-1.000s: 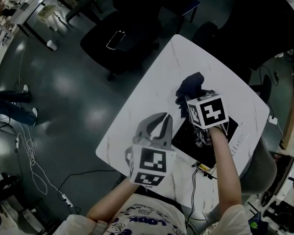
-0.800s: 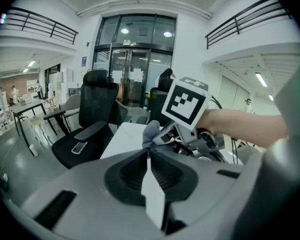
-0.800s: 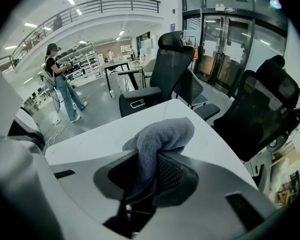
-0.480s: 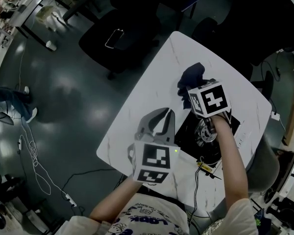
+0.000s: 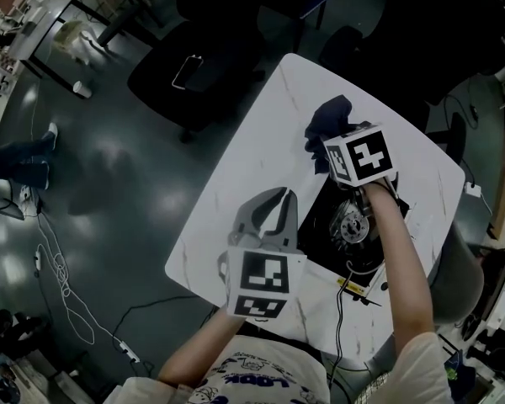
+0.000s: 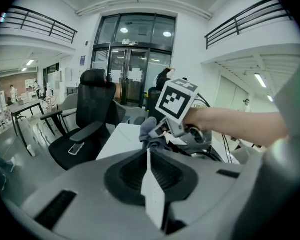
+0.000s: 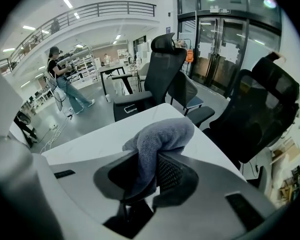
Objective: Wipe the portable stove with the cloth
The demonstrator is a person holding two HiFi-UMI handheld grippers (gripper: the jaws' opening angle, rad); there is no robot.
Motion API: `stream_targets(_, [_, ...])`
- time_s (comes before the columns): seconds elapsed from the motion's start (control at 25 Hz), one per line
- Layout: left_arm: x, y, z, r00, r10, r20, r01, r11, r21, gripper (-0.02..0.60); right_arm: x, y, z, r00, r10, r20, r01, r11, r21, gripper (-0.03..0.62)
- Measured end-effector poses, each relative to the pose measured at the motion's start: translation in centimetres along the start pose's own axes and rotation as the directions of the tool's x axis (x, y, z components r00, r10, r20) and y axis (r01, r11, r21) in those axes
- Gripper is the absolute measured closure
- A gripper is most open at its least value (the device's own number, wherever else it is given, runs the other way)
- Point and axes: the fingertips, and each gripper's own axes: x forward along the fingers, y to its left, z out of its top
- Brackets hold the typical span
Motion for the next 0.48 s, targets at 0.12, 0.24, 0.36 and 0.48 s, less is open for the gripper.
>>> stream_targets(0.12, [0.1,-0.4,0.0,1.0,-0.003,0.001,0.003,1.0,0.003,0.551,-0.3,-1.0,-0.2,1.0,0.003,0.019,-0.004,0.999,0.037,0.496])
stream_targets(0.24, [0.1,-0.8,0.1,1.0,-0.009,0.0,0.009,1.0,0.005,0.551,-0.7,-2.4,-0.5,0.999,-0.028,0.035,0.026,0.998,0.056,0.496])
stream_targets(0.36, [0.2,-1.3,0.1,1.0,-0.016,0.0,0.016,1.0,0.007,0.551,-1.2,-3.8,-0.9,0.996,-0.052,0.072,0.043,0.992,0.12,0.496])
stream_targets(0.48, [0.3,-1.9,-0.1,1.0,-0.024,-0.004,0.024,1.0,0.011,0.551,-2.1,-5.4,-1.4,0.988,-0.1,0.114,0.08,0.982,0.174,0.496])
